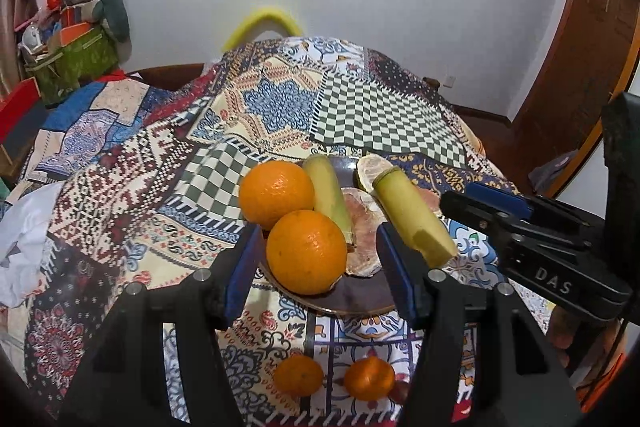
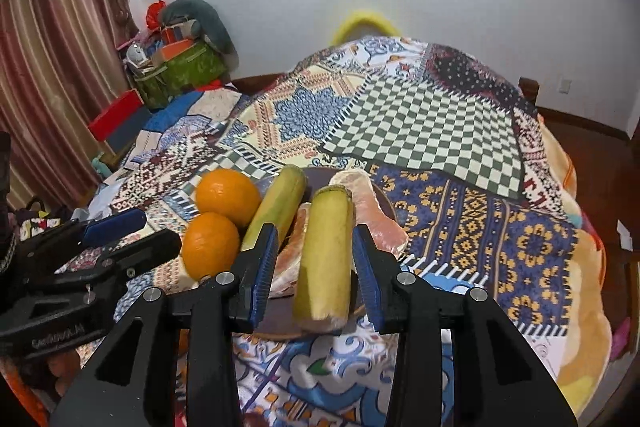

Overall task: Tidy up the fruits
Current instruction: 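Release the orange onto the plate with the left tool while the right tool releases the corn cob there, then grasp a small mandarin with the left tool while the right tool grasps another mandarin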

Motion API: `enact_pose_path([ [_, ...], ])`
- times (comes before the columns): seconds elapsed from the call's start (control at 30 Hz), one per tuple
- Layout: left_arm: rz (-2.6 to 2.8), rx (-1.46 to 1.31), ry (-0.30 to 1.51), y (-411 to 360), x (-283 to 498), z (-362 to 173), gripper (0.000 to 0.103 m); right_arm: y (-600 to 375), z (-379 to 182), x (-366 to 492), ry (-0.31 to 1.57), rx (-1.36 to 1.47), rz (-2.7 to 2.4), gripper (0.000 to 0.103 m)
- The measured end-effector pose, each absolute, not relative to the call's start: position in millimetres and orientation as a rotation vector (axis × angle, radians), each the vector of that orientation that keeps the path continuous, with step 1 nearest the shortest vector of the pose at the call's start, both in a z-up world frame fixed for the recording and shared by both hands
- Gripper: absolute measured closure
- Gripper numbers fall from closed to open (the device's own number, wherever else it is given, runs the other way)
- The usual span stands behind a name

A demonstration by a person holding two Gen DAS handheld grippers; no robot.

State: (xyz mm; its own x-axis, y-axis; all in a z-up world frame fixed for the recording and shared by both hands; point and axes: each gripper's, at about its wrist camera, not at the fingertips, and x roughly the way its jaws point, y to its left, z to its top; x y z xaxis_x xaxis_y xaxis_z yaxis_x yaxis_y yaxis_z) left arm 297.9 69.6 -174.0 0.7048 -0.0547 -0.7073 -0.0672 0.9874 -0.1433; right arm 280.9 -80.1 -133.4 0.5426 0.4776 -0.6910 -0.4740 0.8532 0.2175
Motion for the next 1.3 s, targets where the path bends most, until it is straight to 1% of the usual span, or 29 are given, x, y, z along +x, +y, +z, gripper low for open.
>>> enact_pose_path([
  [0.33, 0.022, -0.145, 0.743, 71.8, 256.3, -145.4, 0.044, -86.8, -101.4, 242.6, 0.755, 0.0, 0.568, 0.068],
  [0.57, 0.033, -0.138, 0.745, 75.9, 226.8, -139.9, 0.043, -86.4, -96.1, 216.7, 0.746, -0.027, 0.582, 0.068],
  [0.67, 0.043, -0.135, 0.75, 79.4, 216.1, -141.1, 0.042, -82.6, -101.2, 209.1, 0.758, -0.039, 0.595, 0.066],
  [0.83, 0.049, -0.148, 0.781, 86.6, 204.5, -149.9, 0.041, -72.9, -115.9, 198.4, 0.8, -0.066, 0.629, 0.065],
  [1.3, 0.059, -0.144, 0.9, 95.5, 191.7, -198.6, 0.041, -34.9, -169.5, 187.8, 0.954, -0.141, 0.698, 0.065],
])
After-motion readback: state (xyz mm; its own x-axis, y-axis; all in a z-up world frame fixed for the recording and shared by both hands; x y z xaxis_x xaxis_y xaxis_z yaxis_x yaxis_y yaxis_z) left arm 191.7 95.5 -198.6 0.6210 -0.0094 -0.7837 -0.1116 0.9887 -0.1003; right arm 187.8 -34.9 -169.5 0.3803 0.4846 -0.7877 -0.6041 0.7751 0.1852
